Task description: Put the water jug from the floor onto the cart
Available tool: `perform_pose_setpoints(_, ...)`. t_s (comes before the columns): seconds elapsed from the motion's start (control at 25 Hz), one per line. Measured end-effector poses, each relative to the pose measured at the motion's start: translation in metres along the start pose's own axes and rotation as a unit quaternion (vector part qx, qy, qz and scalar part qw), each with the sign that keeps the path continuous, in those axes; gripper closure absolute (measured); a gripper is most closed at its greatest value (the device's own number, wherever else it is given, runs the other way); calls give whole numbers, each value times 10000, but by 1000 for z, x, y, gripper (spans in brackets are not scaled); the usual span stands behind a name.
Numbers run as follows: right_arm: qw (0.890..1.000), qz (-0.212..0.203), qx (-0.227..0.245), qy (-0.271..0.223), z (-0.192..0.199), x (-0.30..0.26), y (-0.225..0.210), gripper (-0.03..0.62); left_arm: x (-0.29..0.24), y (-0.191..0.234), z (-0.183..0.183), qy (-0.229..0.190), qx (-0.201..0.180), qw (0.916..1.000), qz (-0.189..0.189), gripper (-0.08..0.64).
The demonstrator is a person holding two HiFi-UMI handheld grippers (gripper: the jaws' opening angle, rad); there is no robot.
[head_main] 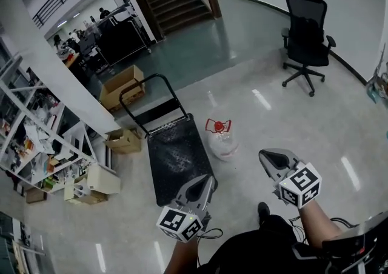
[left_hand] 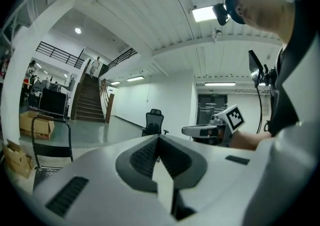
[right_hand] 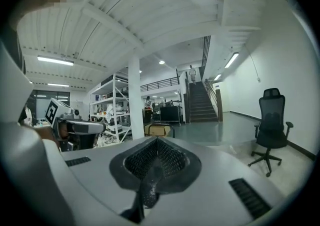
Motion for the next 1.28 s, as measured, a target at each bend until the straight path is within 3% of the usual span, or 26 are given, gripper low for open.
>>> perform_pose_setpoints(0.32, 9979, -440, 359, -322, -40, -82, -81, 589, -84, 59, -33, -151, -114, 9991, -387, 560)
perform_pose_setpoints(0.48, 9980, -481, 247, -312, -45, -120, -105, 589, -108, 90, -37, -74, -125, 9986, -518, 560)
perform_pose_setpoints(0.72, 9956, -539, 279, -713, -64, -177, -106, 589, -126, 151, -44, -104, -65, 9988, -468, 558)
perform_pose_setpoints(1.12, 9972, -109, 106, -734, -84, -298, -93, 589, -111, 282, -62, -346, -244, 9988, -241, 560)
perform_pose_setpoints(1.28, 9975, -10, 39, -709, -85, -334, -98, 589, -111, 321, -57, -305, -114, 9991, -288, 560)
Point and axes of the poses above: the fingertips, and each gripper's own axes: x backward along the fingers, y to its left, z out of its underside, the point moved 3 cm from there along x, backward along the fingers, and after that the axes turned 6 degrees about z, right-handed, at the moved point
